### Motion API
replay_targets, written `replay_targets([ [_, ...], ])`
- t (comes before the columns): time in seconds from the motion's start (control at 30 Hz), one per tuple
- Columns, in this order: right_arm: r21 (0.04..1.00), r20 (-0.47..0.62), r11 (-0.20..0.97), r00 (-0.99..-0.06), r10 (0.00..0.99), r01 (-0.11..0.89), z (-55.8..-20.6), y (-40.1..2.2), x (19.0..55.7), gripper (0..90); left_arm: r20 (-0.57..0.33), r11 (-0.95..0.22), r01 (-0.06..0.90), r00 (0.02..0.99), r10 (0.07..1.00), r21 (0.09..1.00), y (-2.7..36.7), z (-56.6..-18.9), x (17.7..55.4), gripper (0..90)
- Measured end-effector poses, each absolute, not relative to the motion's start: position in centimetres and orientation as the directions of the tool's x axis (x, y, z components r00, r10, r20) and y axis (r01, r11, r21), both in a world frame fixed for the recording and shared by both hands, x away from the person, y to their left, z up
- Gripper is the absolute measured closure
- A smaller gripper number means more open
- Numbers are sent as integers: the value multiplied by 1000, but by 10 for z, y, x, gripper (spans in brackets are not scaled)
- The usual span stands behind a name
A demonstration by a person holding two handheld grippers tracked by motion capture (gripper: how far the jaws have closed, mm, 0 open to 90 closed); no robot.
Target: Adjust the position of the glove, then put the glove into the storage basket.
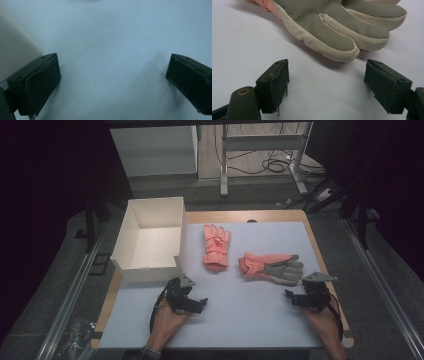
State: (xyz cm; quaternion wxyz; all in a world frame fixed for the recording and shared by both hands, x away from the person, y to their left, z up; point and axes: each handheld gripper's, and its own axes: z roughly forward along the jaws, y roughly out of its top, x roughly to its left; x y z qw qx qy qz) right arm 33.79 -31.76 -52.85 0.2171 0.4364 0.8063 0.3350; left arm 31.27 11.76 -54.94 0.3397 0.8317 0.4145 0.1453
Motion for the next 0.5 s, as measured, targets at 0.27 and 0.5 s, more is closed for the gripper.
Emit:
replay_targets([
  [0.27, 728, -55, 393, -525, 849, 561, -528, -318, 338, 201, -43, -421, 592, 612, 790, 687, 118, -550, 312, 0],
  [0.5, 727, -55, 394, -525, 850, 562, -528, -318, 338, 202, -43, -420, 592, 611, 790, 688, 118, -550, 312, 0],
])
